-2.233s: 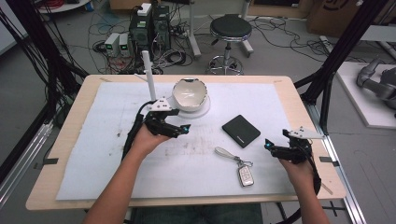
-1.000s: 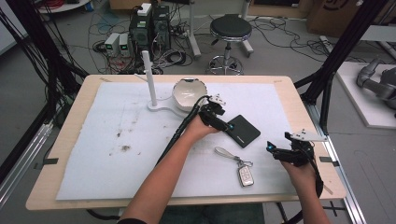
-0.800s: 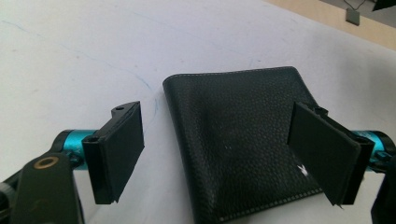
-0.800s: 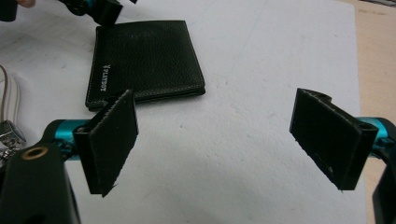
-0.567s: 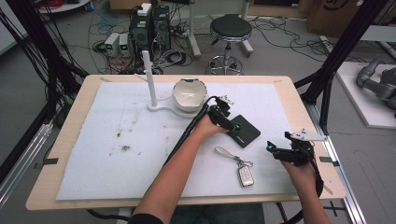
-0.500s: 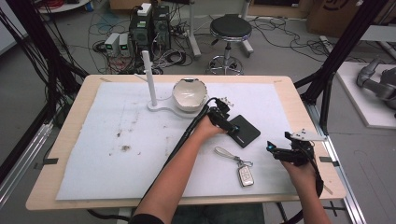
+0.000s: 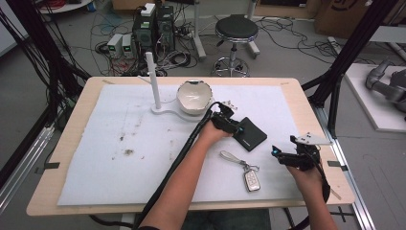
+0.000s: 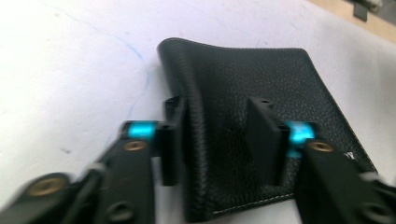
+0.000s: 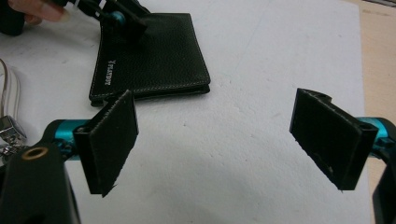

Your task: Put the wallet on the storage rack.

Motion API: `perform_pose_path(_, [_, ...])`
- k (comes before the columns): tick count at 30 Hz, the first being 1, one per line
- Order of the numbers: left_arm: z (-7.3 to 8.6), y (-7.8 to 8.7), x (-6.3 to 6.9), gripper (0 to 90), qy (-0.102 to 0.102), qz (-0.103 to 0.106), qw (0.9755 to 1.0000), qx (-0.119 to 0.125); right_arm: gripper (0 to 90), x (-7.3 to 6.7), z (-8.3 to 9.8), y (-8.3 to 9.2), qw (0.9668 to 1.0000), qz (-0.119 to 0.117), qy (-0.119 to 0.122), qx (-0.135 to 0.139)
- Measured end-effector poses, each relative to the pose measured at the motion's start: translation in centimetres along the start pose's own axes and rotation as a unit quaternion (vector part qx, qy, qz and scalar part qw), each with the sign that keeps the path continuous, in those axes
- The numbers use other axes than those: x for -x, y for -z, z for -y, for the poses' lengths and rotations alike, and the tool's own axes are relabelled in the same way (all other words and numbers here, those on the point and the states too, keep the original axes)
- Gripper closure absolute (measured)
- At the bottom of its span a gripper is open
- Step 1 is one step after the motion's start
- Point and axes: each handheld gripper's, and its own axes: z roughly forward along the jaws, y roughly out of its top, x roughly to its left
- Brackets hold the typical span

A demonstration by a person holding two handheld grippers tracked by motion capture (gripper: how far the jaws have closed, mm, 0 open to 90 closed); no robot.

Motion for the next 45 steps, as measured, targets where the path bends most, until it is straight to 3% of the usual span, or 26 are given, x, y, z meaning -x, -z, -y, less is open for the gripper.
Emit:
perform_pose_path(2, [0.0, 0.1, -0.1, 70.5, 0.008, -0.002, 1.0, 0.004, 15.4, 0.0, 0.0, 0.0, 1.0, -0.001, 0.0, -0.001])
perform_pose_path(5, [0.0, 0.3, -0.1, 77.0, 0.011, -0.005, 0.9999, 0.005, 15.4, 0.1, 0.1, 0.0, 1.0, 0.002, 0.003, -0.003])
perform_pose_path(9, [-0.5, 0.7, 0.6, 80.2, -0.015, -0.02, 0.9997, 0.004, 15.4, 0.2, 0.1, 0.0, 1.0, 0.002, 0.002, -0.003])
perform_pose_path(12, [-0.9, 1.1, 1.0, 80.4, -0.011, -0.025, 0.9996, 0.001, 15.4, 0.1, 0.1, 0.0, 1.0, 0.002, 0.002, -0.004])
perform_pose_path(17, [-1.7, 2.4, 1.9, 81.0, -0.026, -0.022, 0.9992, 0.024, 15.4, 0.0, 0.0, 0.1, 1.0, 0.003, 0.003, -0.002])
perform_pose_path(18, [-2.2, 3.0, 2.4, 81.1, -0.036, -0.026, 0.9984, 0.035, 15.4, -0.1, 0.0, 0.1, 1.0, 0.003, 0.004, -0.004])
perform_pose_path(21, [-2.6, 3.7, 2.8, 81.2, -0.041, -0.031, 0.9977, 0.044, 15.4, -0.1, 0.0, 0.0, 1.0, 0.002, 0.004, -0.004])
perform_pose_path(26, [-3.5, 5.7, 3.3, 81.4, -0.059, -0.042, 0.9959, 0.053, 15.4, -0.1, 0.1, -0.1, 1.0, 0.002, 0.005, -0.005])
perform_pose_path(28, [-4.0, 7.3, 3.4, 81.6, -0.068, -0.05, 0.9946, 0.061, 15.4, -0.1, 0.1, -0.1, 1.0, 0.0, 0.005, -0.005])
perform_pose_path(34, [-4.7, 9.8, 4.0, 81.7, -0.078, -0.056, 0.9922, 0.08, 15.4, -0.4, -0.1, -0.4, 1.0, -0.005, 0.005, -0.007])
perform_pose_path(39, [-5.4, 12.6, 4.3, 81.7, -0.087, -0.064, 0.989, 0.102, 15.4, -0.7, -0.2, -0.7, 0.9999, -0.009, 0.008, -0.009])
perform_pose_path(42, [-6.0, 14.8, 4.2, 81.7, -0.094, -0.079, 0.9862, 0.111, 15.5, -0.9, -0.3, -0.8, 0.9999, -0.009, 0.009, -0.01])
perform_pose_path(45, [-6.1, 16.0, 4.0, 81.7, -0.094, -0.087, 0.9845, 0.12, 15.4, -1.0, -0.4, -0.8, 0.9999, -0.008, 0.01, -0.009])
